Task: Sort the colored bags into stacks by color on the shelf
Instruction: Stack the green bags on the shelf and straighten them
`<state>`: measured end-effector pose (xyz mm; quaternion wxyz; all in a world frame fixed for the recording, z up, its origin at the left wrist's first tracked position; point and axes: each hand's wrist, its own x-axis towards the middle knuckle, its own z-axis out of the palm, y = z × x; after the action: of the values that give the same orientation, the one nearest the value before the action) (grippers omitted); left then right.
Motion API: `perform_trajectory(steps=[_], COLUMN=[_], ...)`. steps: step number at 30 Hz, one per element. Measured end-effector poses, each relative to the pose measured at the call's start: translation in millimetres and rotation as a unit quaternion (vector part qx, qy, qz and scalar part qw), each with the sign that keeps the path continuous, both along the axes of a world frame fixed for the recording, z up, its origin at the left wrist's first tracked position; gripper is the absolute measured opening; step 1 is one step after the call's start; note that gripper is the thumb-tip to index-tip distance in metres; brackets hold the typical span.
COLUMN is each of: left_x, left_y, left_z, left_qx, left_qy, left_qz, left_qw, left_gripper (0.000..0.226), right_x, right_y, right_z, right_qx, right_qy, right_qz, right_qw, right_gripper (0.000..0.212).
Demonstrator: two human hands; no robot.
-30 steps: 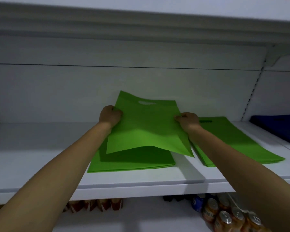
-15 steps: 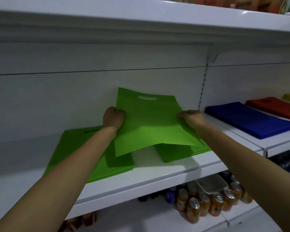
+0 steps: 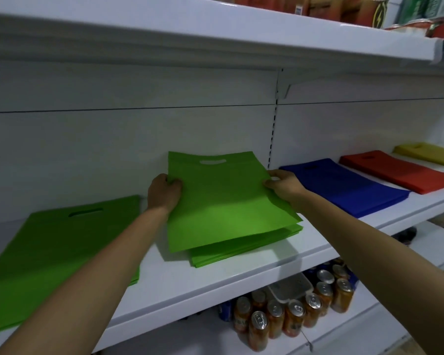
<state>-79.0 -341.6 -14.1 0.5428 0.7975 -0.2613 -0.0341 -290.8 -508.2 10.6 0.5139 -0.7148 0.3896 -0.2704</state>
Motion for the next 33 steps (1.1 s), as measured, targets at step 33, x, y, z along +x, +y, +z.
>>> perform_trajectory(steps=[33], left_x=[-8.1], left_y=[-21.9], left_z=[-65.1], left_qx=[0.227], left_qy=[-0.049], left_qz=[0.037], left_qw=[0.972], left_gripper=[0.035], right_x=[18.7], right_y=[-75.1], right_z=[-79.6], right_qx=[-0.218], right_qy=[0.247], right_qz=[0.022], right_qw=[0.944], right_gripper=[0.039])
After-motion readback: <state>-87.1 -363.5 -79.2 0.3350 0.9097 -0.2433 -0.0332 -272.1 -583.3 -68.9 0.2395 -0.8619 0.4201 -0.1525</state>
